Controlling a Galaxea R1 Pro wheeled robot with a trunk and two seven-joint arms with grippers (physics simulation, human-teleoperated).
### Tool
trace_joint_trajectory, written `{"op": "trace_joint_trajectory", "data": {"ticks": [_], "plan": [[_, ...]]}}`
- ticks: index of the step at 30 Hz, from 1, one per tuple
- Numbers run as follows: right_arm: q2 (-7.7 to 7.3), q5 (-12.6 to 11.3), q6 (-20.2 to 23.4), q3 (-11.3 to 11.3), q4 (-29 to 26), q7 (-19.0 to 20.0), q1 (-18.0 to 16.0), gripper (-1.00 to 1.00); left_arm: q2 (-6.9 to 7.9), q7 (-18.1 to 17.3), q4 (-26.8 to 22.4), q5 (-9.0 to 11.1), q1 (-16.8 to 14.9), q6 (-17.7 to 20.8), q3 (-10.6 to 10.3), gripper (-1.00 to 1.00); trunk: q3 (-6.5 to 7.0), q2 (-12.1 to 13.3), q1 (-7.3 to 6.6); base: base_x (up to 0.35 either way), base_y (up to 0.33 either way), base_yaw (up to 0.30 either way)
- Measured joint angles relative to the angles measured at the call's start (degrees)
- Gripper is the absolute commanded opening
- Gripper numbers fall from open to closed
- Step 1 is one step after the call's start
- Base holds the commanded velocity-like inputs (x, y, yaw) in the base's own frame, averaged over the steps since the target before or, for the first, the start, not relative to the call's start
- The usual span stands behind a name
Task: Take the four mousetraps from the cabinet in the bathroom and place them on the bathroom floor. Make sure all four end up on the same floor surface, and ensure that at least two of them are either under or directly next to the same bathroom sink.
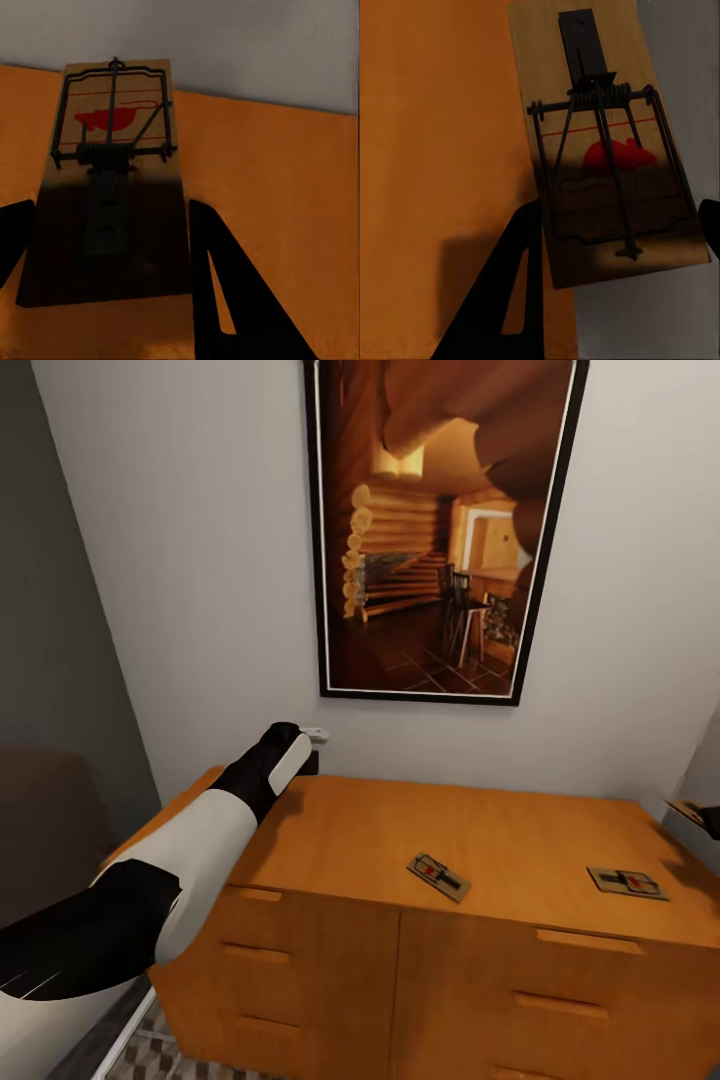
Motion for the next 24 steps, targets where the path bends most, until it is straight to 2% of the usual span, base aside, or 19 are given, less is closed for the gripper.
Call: {"op": "trace_joint_trajectory", "data": {"ticks": [6,24], "plan": [[0.04,0.07,-0.01,0.01,-0.01,0.0,0.01,-1.0,0.0,0.03,0.04,-0.06,0.0,0.0,-0.02,-1.0,0.0,0.0,-0.02,-0.217,0.0,0.0],[0.0,-0.1,0.0,0.0,-0.03,-0.09,0.02,-1.0,0.0,-0.31,0.05,0.12,0.0,0.0,0.02,-1.0,0.0,0.0,-0.04,-0.007,0.0,0.0]]}}
